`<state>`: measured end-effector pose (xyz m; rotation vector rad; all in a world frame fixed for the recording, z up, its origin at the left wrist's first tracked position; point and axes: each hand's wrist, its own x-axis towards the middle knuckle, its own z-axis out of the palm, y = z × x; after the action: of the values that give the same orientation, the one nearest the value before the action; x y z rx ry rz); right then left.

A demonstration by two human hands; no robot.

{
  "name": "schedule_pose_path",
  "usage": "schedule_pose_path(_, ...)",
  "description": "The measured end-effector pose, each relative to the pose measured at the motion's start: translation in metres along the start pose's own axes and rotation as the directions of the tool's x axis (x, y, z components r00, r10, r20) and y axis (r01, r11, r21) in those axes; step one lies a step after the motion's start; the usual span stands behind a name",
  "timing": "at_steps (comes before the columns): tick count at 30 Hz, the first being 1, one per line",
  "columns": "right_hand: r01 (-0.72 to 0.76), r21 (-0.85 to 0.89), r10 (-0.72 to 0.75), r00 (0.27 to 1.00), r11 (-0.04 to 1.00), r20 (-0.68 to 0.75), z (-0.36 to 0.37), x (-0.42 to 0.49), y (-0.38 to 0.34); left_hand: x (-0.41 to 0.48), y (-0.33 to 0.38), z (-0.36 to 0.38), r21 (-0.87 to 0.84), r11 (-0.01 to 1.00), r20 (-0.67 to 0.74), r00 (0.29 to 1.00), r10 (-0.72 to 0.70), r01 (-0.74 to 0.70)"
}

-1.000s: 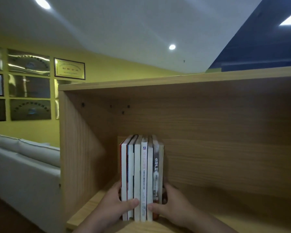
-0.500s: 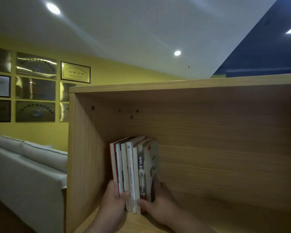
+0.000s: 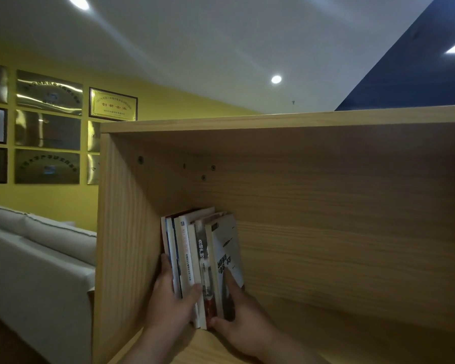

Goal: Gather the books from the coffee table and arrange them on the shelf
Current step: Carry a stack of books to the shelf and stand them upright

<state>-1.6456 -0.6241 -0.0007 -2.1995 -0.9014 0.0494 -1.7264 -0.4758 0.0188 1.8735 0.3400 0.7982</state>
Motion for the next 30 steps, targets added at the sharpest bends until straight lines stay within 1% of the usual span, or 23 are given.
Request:
schedule_pose_path(4,0.036,-0.069,-0.034,0.999,0.997,0.033,0.005,0.008,0.003,0.006,-0.009,0.000,0.124,0.992,-0.091,0.995,0.041,-0.029)
schedule_pose_path(6,0.050,-0.025,-0.050,0.999,0.998,0.016,0.005,0.012,0.006,0.006,-0.011,0.000,0.149,0.987,-0.126,0.989,0.080,-0.061)
schedule_pose_path(10,-0.037,0.112,0.041,0.999,0.993,-0.033,-0.002,0.022,-0.006,0.007,-0.011,0.002,0.157,0.985,-0.165,0.981,0.103,-0.077)
schedule_pose_path(12,-0.045,0.128,0.050,0.998,0.991,-0.035,-0.003,0.024,-0.009,0.007,-0.011,0.004,0.212,0.975,-0.174,0.979,0.106,-0.068)
schedule_pose_path(15,-0.008,0.199,0.017,0.999,0.980,-0.047,0.000,0.023,-0.002,0.002,-0.008,0.005,0.311,0.947,-0.193,0.970,0.149,-0.083)
schedule_pose_path(17,0.001,0.213,0.011,0.998,0.977,-0.055,0.005,0.024,0.002,0.001,-0.010,0.003,0.308,0.943,-0.174,0.968,0.182,-0.122)
schedule_pose_path(19,0.011,0.187,0.006,0.996,0.982,-0.091,0.007,0.026,0.003,0.003,-0.014,0.001,0.273,0.951,-0.141,0.972,0.188,-0.145)
schedule_pose_path(22,0.044,0.158,-0.024,0.991,0.987,-0.128,0.009,0.030,0.003,0.009,-0.017,0.000,0.261,0.955,-0.136,0.974,0.181,-0.141)
schedule_pose_path(26,0.037,0.164,-0.023,0.996,0.986,-0.087,0.009,0.032,0.003,0.011,-0.015,0.002,0.247,0.961,-0.150,0.975,0.165,-0.124)
schedule_pose_path(30,0.057,0.130,-0.047,0.996,0.990,-0.080,0.008,0.030,0.001,0.011,-0.016,0.004,0.275,0.955,-0.162,0.974,0.161,-0.112)
